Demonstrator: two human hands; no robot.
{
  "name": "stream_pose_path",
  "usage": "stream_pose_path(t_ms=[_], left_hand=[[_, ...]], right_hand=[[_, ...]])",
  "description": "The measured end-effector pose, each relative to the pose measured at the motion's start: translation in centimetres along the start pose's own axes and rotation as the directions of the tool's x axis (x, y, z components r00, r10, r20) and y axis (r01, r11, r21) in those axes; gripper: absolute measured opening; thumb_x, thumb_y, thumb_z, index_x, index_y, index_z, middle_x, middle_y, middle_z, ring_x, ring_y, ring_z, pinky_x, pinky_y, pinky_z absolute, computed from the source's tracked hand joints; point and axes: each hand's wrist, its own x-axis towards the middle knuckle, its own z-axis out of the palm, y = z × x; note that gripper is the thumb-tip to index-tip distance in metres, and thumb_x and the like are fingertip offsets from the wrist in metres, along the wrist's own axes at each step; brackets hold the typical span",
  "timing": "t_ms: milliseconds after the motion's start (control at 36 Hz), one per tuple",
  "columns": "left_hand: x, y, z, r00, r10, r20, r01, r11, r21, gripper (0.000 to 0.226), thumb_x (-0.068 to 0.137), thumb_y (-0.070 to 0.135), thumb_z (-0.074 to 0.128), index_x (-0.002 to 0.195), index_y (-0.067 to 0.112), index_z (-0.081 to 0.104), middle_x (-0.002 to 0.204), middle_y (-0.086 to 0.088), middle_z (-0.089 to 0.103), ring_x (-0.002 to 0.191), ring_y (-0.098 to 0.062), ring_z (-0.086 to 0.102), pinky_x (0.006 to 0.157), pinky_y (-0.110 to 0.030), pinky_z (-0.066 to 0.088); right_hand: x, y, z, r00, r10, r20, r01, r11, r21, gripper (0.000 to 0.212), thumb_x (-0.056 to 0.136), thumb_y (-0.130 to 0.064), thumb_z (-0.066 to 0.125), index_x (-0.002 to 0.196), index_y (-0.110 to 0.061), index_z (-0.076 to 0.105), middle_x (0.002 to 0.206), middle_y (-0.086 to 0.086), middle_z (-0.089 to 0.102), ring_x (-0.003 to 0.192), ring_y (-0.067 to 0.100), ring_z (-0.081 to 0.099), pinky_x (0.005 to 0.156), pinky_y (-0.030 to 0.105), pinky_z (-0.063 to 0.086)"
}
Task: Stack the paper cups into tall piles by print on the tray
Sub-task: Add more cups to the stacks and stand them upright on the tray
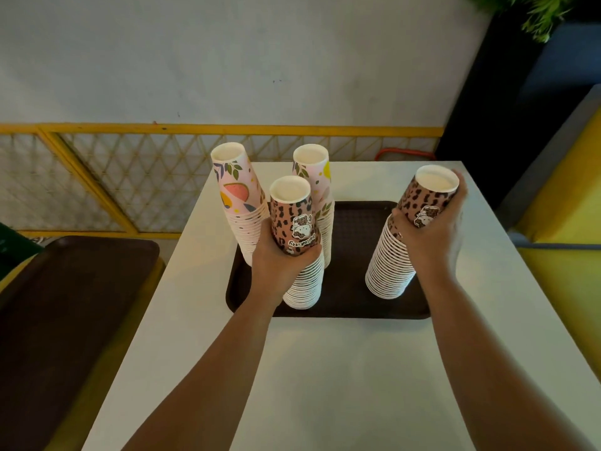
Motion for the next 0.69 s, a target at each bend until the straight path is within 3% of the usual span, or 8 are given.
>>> stream_pose_path(t_ms=[83,222,306,389,472,583,694], left_hand=[[-0.5,0.2,1.4,0.999,0.019,0.028,-0.019,1.000,-0.001,0.074,0.063,0.025,0.085,0.122,0.029,0.041,0.117,0.012,0.057,0.106,-0.006,0.054,0.080,-0.014,0.042],[-1.0,0.6,3.8,0.995,0.024,0.096,-0.025,1.000,0.011,0.076,0.063,0.028,0.084,0.124,0.028,0.040,0.120,0.011,0.056,0.113,-0.009,0.054,0.095,-0.030,0.047],[-1.2,1.2,5.1,0.991,0.016,0.132,-0.015,1.000,-0.011,0.077,0.064,0.025,0.084,0.127,0.027,0.038,0.125,0.008,0.055,0.116,-0.009,0.051,0.097,-0.027,0.044],[-1.4,1.6,6.1,0.988,0.014,0.153,-0.009,1.000,-0.030,0.079,0.064,0.024,0.084,0.129,0.027,0.038,0.121,0.012,0.054,0.111,-0.005,0.051,0.092,-0.019,0.043],[-1.5,2.0,7.1,0.986,0.015,0.165,-0.009,0.999,-0.039,0.077,0.065,0.023,0.084,0.126,0.028,0.038,0.115,0.015,0.053,0.102,0.000,0.050,0.079,-0.007,0.038],[-1.6,2.3,8.2,0.986,0.014,0.169,-0.008,0.999,-0.041,0.072,0.064,0.023,0.084,0.119,0.032,0.038,0.109,0.017,0.053,0.098,0.001,0.050,0.074,-0.006,0.037],[-1.6,2.3,8.6,0.987,0.024,0.161,-0.018,0.999,-0.035,0.077,0.063,0.023,0.084,0.126,0.026,0.039,0.120,0.008,0.056,0.105,-0.007,0.053,0.078,-0.009,0.040]], right_hand=[[0.2,0.3,-0.3,1.000,-0.021,0.022,0.021,1.000,-0.011,0.085,0.072,-0.014,0.076,0.140,-0.018,0.025,0.134,0.003,0.045,0.121,0.017,0.045,0.088,0.024,0.037],[0.7,0.9,-0.9,0.994,-0.060,0.095,0.062,0.998,-0.022,0.086,0.072,-0.015,0.076,0.141,-0.018,0.024,0.134,0.003,0.046,0.121,0.017,0.045,0.087,0.024,0.039],[1.1,1.3,-1.4,0.988,-0.058,0.146,0.060,0.998,-0.010,0.087,0.071,-0.014,0.076,0.141,-0.020,0.024,0.133,0.002,0.046,0.118,0.010,0.044,0.087,0.024,0.039],[1.5,1.5,-1.9,0.979,-0.049,0.195,0.051,0.999,-0.001,0.089,0.071,-0.012,0.077,0.141,-0.021,0.023,0.132,0.000,0.047,0.113,0.004,0.041,0.085,0.024,0.038],[1.8,1.6,-2.4,0.972,-0.051,0.231,0.051,0.999,0.006,0.090,0.070,-0.011,0.077,0.141,-0.021,0.022,0.131,0.002,0.048,0.114,0.007,0.043,0.085,0.025,0.039],[2.0,1.7,-2.7,0.962,-0.050,0.270,0.052,0.999,0.000,0.090,0.069,-0.010,0.077,0.141,-0.022,0.023,0.128,-0.001,0.049,0.109,0.003,0.042,0.083,0.024,0.039],[2.3,2.0,-2.9,0.958,-0.053,0.281,0.052,0.999,0.011,0.089,0.069,-0.009,0.077,0.140,-0.020,0.024,0.127,0.001,0.051,0.109,0.006,0.045,0.082,0.026,0.041]])
